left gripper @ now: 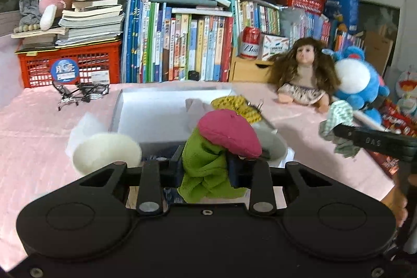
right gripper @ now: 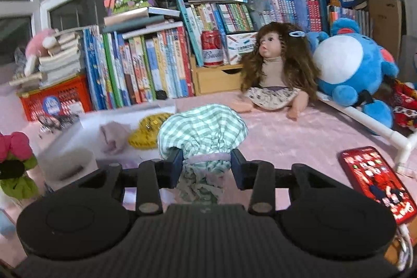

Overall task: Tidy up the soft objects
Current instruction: 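Carry the scrunchie and gingham cloth over the white tray with both tools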

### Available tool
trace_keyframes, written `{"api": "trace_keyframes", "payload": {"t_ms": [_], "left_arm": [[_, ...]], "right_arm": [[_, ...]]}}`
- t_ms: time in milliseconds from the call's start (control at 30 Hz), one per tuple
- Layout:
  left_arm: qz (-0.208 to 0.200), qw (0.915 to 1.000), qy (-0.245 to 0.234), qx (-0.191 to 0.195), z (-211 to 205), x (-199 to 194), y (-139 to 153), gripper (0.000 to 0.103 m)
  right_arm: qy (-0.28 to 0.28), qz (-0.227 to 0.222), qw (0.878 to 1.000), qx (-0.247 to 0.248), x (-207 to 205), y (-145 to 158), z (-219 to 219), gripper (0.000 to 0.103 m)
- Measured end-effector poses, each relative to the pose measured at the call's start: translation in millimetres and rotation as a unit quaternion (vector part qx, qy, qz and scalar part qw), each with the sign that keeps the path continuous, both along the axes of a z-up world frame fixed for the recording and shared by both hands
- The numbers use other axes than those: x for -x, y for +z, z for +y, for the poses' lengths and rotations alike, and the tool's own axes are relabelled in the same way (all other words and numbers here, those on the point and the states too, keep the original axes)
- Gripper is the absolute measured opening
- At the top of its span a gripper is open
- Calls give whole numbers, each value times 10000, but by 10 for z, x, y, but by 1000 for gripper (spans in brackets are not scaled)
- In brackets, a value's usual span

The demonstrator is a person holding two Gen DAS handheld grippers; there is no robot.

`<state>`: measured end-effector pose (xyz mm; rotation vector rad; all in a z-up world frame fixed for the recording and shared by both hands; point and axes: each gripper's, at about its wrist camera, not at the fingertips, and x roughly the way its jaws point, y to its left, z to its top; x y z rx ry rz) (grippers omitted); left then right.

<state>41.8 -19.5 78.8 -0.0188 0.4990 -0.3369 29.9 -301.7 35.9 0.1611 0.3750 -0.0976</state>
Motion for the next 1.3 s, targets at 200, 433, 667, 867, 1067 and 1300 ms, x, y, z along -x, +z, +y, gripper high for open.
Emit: {"api": "trace_keyframes", "payload": {"t_ms": [200, 433, 667, 867, 1067, 1300], "left_arm": [[115, 9999, -30, 98, 130, -331, 394, 30], [603, 9978, -88, 261, 165, -886, 680, 30], [1421, 9891, 23, 387, 142, -1536, 650, 30], [1999, 9787, 232, 395, 104, -2025, 420, 30], [2399, 9696, 459, 162, 58, -2379, 121, 30], [2702, 9602, 707, 84, 18, -2695, -112, 30]], "right_arm": [[377, 34, 9989, -274, -272, 245, 22, 44], [910, 338, 9935, -595, -747, 450, 121, 44], [1371, 850, 9844, -700, -1225, 460, 256, 44], [1599, 1395, 9735, -849, -1562, 334, 355, 44], [1682, 1902, 9631, -889, -1870, 155, 443, 44], [1691, 2220, 9563, -876, -2144, 7, 559, 44]]}}
